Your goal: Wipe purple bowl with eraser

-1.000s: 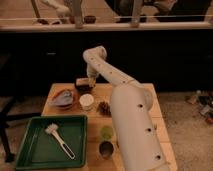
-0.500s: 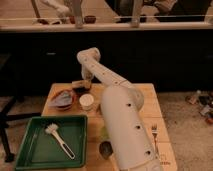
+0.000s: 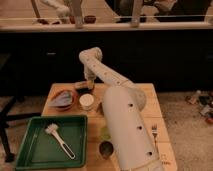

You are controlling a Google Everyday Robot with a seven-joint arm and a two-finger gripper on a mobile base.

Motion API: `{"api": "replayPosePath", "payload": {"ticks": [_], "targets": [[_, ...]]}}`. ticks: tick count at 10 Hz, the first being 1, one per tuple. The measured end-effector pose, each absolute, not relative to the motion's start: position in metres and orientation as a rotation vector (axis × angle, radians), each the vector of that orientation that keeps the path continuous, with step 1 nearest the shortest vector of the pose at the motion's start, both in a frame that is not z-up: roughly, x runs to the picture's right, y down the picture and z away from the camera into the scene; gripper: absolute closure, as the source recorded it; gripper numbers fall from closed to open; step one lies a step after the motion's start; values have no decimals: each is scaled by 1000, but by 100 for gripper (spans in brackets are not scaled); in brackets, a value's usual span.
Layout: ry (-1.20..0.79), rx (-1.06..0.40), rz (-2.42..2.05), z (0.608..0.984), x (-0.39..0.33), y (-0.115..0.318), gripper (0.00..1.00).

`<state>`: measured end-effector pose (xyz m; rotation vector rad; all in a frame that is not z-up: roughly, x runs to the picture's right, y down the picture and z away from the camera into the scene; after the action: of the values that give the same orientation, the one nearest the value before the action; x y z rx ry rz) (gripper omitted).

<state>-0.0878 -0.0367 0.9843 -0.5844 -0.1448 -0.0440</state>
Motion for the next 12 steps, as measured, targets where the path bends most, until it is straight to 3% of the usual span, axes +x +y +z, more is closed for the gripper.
{"api": "replayPosePath", "payload": {"ticks": [7, 12], "targets": [[-172, -589, -80, 990, -115, -42, 100], [-140, -583, -48, 973, -80, -42, 100]]}}
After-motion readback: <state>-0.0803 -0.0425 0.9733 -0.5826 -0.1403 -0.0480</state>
